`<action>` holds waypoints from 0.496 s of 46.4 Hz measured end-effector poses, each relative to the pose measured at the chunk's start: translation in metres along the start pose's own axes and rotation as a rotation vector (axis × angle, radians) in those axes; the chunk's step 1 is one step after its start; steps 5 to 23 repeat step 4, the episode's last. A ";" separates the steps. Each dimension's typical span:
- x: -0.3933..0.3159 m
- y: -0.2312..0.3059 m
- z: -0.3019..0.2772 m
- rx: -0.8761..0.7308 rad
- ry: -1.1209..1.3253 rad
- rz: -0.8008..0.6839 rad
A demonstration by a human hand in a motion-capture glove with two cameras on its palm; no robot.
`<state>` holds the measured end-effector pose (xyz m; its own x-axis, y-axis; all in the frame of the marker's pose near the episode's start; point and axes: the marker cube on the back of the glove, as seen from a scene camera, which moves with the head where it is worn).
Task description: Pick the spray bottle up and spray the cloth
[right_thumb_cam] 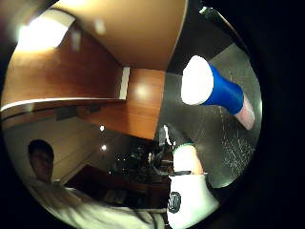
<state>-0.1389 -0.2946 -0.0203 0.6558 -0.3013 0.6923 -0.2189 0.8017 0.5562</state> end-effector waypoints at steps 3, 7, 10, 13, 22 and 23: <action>-0.003 0.013 -0.007 -0.027 0.046 -0.019; -0.005 0.016 -0.008 -0.039 0.041 -0.022; -0.005 0.016 -0.008 -0.039 0.041 -0.022; -0.005 0.016 -0.008 -0.039 0.041 -0.022; -0.005 0.016 -0.008 -0.039 0.041 -0.022; -0.005 0.016 -0.008 -0.039 0.041 -0.022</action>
